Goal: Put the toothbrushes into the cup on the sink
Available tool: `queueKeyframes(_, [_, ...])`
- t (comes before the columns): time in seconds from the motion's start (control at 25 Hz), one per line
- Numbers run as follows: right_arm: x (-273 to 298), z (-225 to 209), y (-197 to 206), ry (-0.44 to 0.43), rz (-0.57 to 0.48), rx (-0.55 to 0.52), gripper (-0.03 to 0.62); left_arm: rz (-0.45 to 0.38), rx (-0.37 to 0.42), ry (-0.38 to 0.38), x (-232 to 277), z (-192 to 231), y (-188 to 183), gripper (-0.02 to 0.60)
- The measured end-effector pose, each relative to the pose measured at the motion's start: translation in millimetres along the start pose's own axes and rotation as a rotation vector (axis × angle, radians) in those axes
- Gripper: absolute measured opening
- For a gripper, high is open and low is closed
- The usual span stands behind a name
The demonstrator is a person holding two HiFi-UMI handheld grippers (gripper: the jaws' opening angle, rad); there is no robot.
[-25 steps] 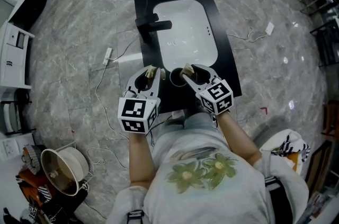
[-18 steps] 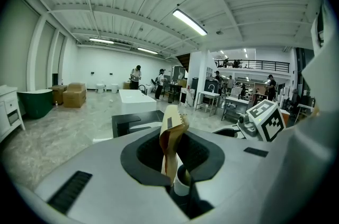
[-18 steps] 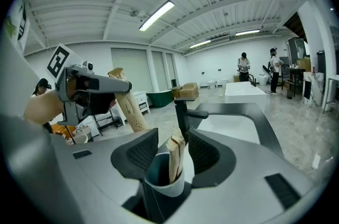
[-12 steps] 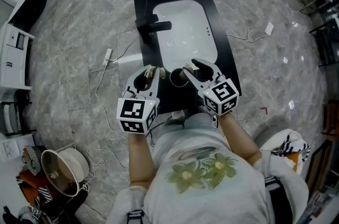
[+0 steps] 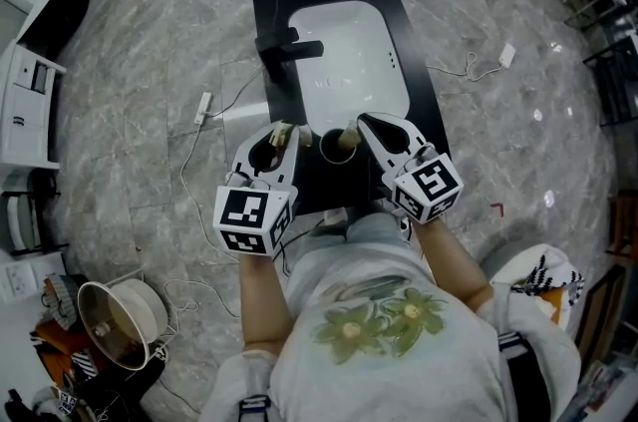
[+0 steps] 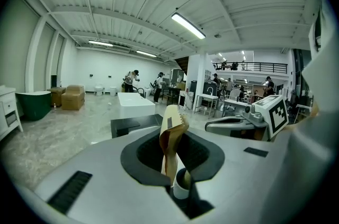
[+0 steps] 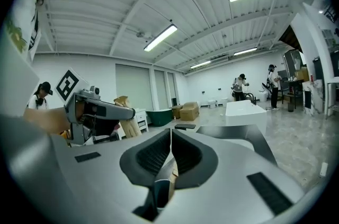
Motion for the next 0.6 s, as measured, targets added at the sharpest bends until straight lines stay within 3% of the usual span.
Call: queueKeyframes(0.6, [-15,5,1,0.015,-0.014,-0.003,0.044,-0.019,-0.06,0.11,-3,-17,1,0.06])
Point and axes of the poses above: the fingertips, and each gripper's own axes: x forward along the fingers, z to its left, y out of its underside, the point moved 10 cm from there along -x, backward along the fingers, and after that the axes turned 3 degrees about -z, right-handed, at the moved point
